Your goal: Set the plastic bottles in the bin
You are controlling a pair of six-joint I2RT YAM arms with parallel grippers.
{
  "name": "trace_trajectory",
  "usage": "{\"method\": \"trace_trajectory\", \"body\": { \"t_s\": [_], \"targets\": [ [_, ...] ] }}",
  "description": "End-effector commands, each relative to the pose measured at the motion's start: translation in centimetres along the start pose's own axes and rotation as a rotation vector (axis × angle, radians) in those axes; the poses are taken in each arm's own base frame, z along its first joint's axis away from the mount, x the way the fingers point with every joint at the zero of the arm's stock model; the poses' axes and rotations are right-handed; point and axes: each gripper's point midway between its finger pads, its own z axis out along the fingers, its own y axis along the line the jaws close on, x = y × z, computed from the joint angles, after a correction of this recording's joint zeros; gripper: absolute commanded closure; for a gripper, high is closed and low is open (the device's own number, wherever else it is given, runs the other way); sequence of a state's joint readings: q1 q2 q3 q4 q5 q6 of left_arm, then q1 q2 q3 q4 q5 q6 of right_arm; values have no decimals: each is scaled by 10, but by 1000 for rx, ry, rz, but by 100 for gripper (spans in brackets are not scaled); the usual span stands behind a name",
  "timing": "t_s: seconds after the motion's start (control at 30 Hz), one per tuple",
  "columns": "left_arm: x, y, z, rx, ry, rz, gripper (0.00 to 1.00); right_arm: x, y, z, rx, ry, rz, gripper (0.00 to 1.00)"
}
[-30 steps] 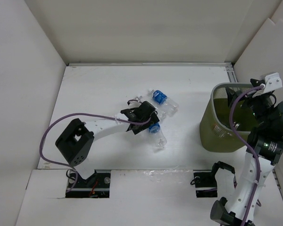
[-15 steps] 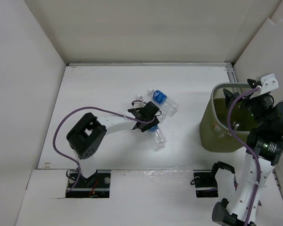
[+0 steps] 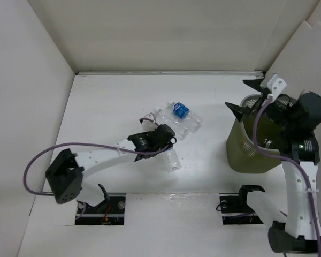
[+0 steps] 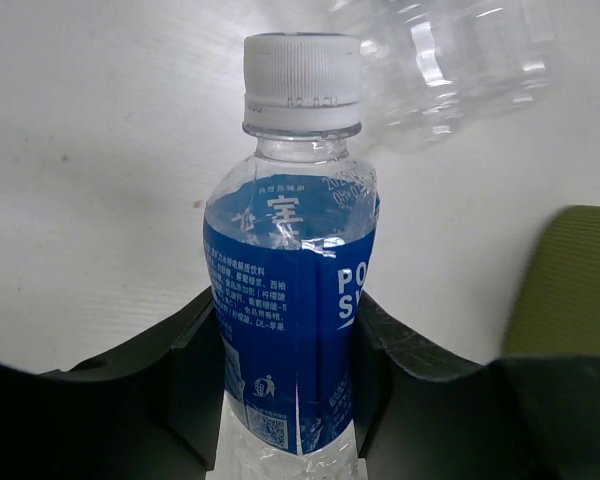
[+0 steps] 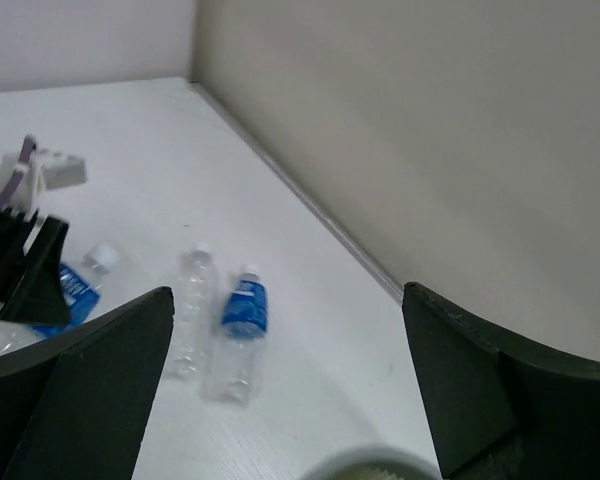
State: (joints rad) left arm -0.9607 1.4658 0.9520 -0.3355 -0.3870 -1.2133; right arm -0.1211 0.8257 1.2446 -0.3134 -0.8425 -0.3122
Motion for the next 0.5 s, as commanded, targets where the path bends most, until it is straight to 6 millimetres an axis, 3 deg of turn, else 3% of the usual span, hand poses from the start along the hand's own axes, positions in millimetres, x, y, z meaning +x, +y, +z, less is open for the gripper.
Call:
{"method": "trace_trajectory", "body": {
  "t_s": [0.0,0.07,0.1,0.17,0.2,0.27,0.3,0.33,0.47],
  "targets": [
    [-79,-33,-73,113,-315,10,100,-28,32,22,-188,-99,-113,0],
    [-113,-55,-108,208,-427,15,100,-22,43,36,-248,-108,-54,0],
    [-135,-61,-125,220,-510,10,100,-35,51,40,-278,-173,-69,0],
    [-161,-68,-151,242,-614,92,100,-22,62,54,-330,-176,21,0],
    [-179,-81,-168,295,-689,58,100,-28,73,61,-372,-214,19,0],
    [-197,-88,-194,342,-779,146,100,-25,85,73,-411,-215,40,0],
    [-208,-99,-210,425,-843,104,100,-24,91,83,-434,-214,53,0],
    [-210,-106,-220,481,-865,127,100,-28,107,91,-468,-221,67,0],
    [-223,-122,-255,608,-974,184,100,-39,136,116,-548,-234,86,0]
  ]
}}
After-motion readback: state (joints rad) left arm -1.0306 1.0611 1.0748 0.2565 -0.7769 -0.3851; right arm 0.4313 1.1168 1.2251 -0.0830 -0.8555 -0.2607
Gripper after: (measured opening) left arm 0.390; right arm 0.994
